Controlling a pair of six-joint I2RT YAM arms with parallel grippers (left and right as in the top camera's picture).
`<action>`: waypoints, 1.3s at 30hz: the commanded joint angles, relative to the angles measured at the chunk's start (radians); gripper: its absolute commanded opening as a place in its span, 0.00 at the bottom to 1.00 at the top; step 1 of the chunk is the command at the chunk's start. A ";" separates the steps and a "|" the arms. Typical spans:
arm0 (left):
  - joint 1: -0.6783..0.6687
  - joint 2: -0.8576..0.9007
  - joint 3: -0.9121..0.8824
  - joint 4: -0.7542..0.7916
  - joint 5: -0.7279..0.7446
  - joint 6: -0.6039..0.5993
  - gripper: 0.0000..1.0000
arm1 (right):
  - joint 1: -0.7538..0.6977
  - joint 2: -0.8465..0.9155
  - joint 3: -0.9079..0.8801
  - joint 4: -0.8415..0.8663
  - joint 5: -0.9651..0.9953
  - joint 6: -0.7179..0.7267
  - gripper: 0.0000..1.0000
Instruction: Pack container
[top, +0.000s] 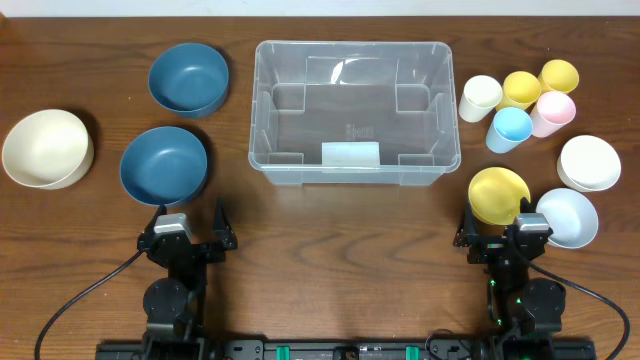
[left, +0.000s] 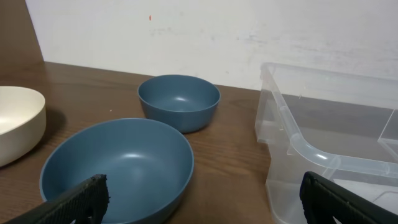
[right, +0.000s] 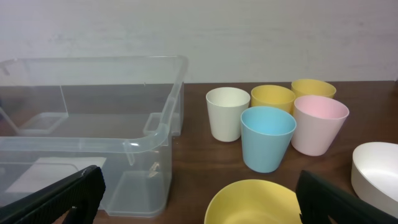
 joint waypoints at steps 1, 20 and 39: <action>-0.004 -0.004 -0.023 -0.033 -0.019 0.002 0.98 | -0.010 -0.007 -0.002 -0.002 -0.011 -0.016 0.99; -0.004 -0.004 -0.023 -0.033 -0.019 0.002 0.98 | -0.010 -0.007 -0.002 -0.002 -0.011 -0.016 0.99; -0.004 -0.004 -0.023 -0.033 -0.019 0.002 0.98 | -0.010 -0.007 -0.002 -0.002 -0.011 -0.016 0.99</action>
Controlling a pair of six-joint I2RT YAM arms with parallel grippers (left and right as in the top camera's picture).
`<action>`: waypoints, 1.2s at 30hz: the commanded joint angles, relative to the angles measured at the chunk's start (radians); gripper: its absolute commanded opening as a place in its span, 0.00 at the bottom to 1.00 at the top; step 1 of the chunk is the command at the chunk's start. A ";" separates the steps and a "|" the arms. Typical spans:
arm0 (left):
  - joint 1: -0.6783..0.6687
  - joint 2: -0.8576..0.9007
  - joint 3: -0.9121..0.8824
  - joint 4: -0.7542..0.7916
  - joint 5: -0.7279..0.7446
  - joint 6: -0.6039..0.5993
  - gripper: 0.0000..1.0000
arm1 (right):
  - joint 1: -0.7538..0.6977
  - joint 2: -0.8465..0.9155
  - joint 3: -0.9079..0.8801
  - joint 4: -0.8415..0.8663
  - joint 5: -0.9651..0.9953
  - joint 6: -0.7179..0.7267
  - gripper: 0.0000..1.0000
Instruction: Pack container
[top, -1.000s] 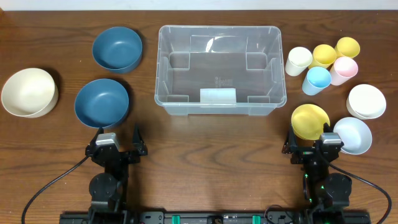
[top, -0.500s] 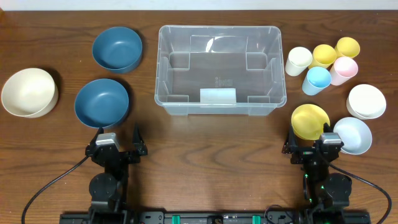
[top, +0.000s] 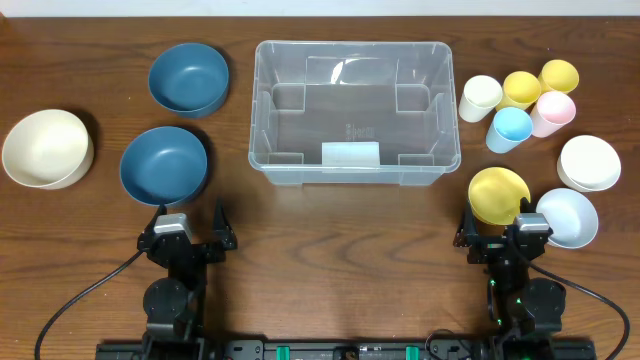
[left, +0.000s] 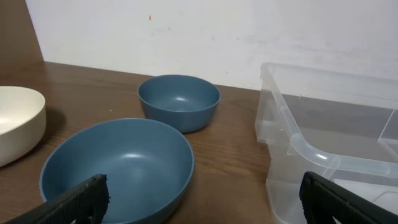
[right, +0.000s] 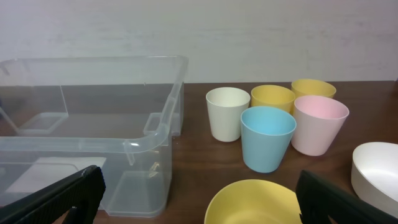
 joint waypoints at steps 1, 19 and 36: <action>-0.004 -0.005 -0.023 -0.033 -0.019 0.002 0.98 | -0.010 -0.007 -0.002 -0.002 -0.011 -0.016 0.99; -0.004 -0.005 -0.023 -0.033 -0.019 0.002 0.98 | -0.010 -0.007 -0.002 -0.002 -0.011 -0.016 0.99; -0.004 -0.005 -0.023 -0.033 -0.019 0.002 0.98 | -0.010 -0.007 -0.002 0.019 -0.023 -0.015 0.99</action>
